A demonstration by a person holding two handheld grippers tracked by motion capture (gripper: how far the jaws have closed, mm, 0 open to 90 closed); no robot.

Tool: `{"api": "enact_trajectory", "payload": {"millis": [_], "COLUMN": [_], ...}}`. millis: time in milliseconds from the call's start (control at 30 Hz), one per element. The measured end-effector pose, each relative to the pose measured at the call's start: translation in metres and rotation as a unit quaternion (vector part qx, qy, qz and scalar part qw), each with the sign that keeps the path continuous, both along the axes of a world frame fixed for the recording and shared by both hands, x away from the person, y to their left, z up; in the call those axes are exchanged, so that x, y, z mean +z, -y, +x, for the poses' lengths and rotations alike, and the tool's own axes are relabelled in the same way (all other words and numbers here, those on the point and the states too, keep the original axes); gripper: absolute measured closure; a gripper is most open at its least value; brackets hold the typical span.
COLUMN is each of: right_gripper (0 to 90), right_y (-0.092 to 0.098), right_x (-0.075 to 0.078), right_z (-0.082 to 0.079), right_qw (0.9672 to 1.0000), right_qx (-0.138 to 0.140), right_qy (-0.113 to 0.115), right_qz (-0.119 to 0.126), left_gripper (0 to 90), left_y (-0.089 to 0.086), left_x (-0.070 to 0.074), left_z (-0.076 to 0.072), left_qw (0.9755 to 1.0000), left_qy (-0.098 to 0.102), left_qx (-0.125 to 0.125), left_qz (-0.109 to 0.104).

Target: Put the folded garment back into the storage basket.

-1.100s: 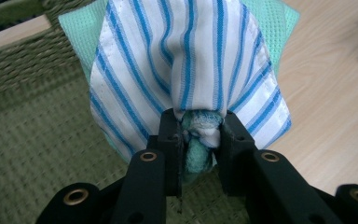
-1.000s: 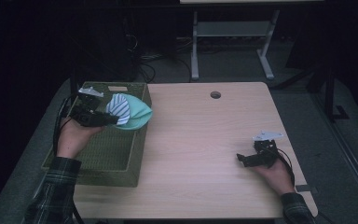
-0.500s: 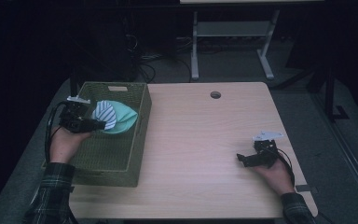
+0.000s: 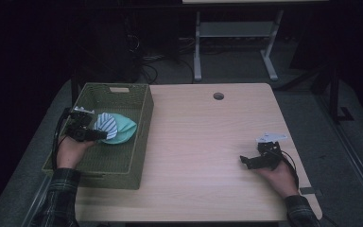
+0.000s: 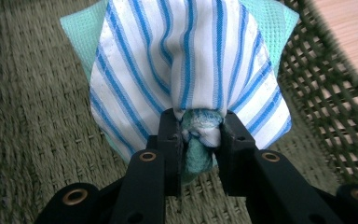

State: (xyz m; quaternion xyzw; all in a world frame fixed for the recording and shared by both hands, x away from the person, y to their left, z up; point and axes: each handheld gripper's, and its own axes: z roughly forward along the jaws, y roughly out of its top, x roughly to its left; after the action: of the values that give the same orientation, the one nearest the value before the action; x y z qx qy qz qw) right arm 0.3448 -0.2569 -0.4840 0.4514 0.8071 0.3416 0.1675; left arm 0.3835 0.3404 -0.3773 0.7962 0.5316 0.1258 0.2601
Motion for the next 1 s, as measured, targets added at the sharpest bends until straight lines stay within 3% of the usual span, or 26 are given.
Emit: {"api": "enact_trajectory", "payload": {"millis": [200, 533, 767, 1000], "right_gripper": [1.0, 1.0, 1.0, 1.0], "right_y": [0.000, 0.000, 0.000, 0.000], "right_x": [0.000, 0.000, 0.000, 0.000], "right_z": [0.000, 0.000, 0.000, 0.000], "right_qw": [1.0000, 1.0000, 1.0000, 1.0000], "right_qx": [0.000, 0.001, 0.001, 0.001], "right_qy": [0.000, -0.001, 0.000, 0.000], "right_qz": [0.000, -0.001, -0.001, -0.001], "left_gripper": [72.2, 69.4, 45.4, 21.1], "left_y": [-0.001, -0.001, 0.003, 0.004], "left_x": [-0.019, -0.024, -0.027, -0.026], "left_z": [0.004, 0.002, 0.002, 0.003], "left_qw": [0.9999, 0.9997, 0.9991, 0.9990], "left_qy": [-0.016, -0.019, -0.015, 0.000], "left_qx": [0.004, 0.003, 0.002, 0.014], "left_qz": [0.005, 0.014, 0.039, 0.043]}}
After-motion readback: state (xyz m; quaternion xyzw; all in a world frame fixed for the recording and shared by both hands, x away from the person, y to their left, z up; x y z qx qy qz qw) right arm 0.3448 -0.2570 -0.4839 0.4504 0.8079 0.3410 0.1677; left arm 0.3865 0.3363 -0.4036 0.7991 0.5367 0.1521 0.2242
